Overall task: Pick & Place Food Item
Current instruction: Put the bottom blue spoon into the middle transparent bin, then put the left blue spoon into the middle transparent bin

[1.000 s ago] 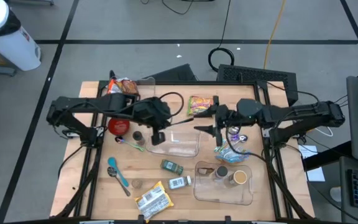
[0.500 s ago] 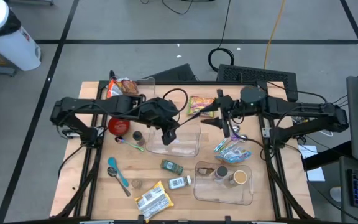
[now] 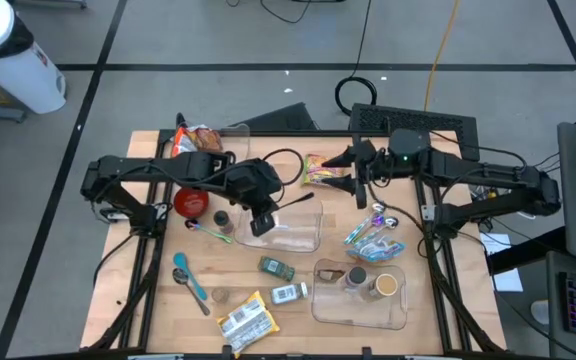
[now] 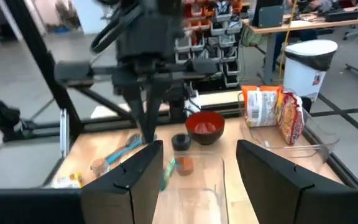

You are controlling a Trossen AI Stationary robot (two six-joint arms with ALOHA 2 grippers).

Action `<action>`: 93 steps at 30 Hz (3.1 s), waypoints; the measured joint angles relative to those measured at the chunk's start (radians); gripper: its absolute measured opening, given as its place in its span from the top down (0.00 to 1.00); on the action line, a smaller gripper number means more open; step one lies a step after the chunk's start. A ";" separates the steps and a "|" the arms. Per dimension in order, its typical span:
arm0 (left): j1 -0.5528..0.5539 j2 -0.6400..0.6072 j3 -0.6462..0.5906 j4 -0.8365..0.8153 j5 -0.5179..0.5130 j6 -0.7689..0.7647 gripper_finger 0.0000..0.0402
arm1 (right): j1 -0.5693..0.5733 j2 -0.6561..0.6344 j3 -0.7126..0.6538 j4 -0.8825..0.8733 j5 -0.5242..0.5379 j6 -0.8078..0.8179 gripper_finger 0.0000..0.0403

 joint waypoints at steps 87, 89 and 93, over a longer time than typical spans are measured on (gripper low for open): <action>0.139 0.474 -0.114 0.084 0.211 0.243 0.74 | -0.185 -0.099 -0.081 0.013 -0.156 0.139 0.51; 0.143 0.470 -0.114 0.072 0.211 0.222 0.71 | -0.185 -0.099 -0.081 0.013 -0.156 0.139 0.51; 0.160 0.444 -0.114 0.020 0.227 0.195 0.66 | -0.185 -0.099 -0.081 0.013 -0.156 0.135 0.51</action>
